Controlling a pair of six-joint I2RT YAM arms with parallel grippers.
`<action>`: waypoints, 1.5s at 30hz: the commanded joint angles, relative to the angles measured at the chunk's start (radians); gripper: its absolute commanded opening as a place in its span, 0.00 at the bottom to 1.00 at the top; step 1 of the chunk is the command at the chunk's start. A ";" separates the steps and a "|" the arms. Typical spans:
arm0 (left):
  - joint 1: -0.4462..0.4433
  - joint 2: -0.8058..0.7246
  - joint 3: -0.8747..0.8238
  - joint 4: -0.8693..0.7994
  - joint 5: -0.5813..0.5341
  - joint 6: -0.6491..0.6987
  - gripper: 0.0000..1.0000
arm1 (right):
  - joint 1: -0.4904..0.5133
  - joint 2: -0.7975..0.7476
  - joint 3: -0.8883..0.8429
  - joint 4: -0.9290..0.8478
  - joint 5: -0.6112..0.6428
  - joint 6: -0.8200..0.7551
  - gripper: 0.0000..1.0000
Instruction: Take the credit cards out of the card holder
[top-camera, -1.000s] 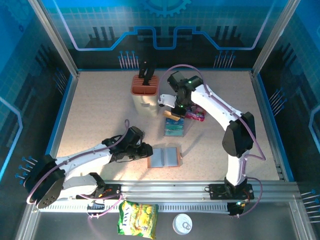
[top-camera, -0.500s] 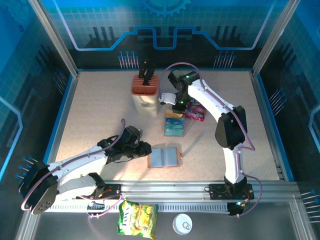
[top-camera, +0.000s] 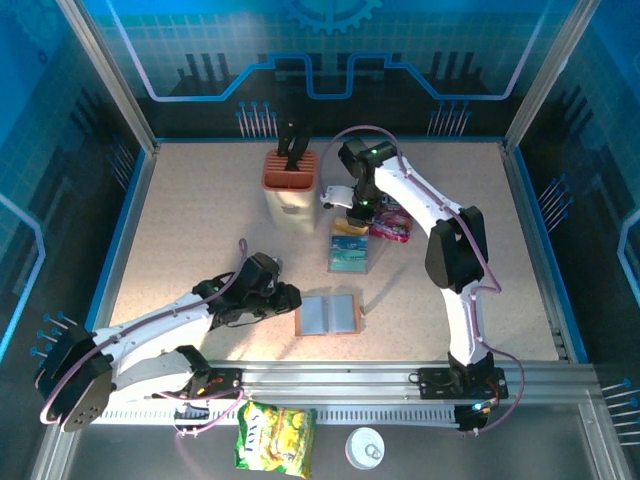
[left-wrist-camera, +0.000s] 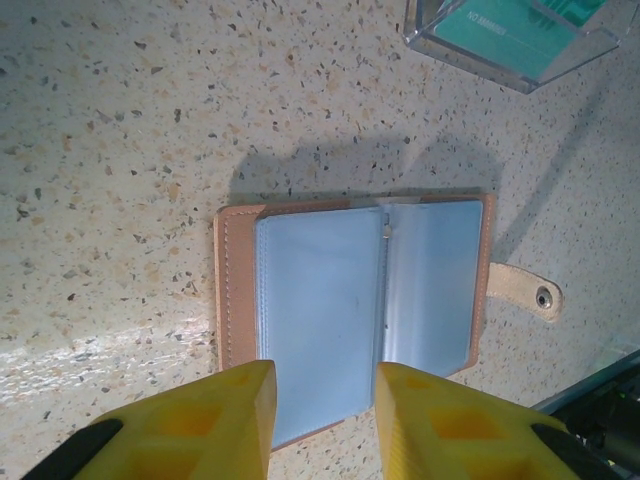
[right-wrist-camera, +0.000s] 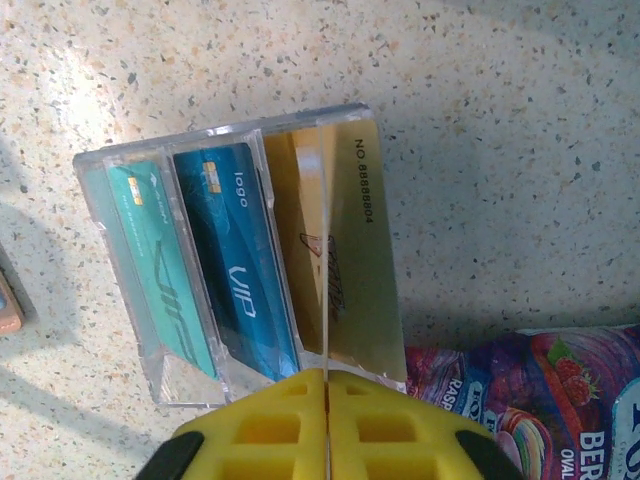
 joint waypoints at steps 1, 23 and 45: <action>0.009 -0.008 -0.008 -0.021 -0.020 -0.005 0.32 | -0.014 0.000 0.025 -0.019 0.010 -0.004 0.15; 0.239 0.051 0.115 -0.171 -0.126 0.247 0.99 | -0.094 -0.458 -0.657 0.522 0.156 0.378 0.90; 0.545 0.146 0.143 0.073 -0.489 0.707 0.99 | -0.289 -0.692 -1.373 1.454 0.192 0.703 1.00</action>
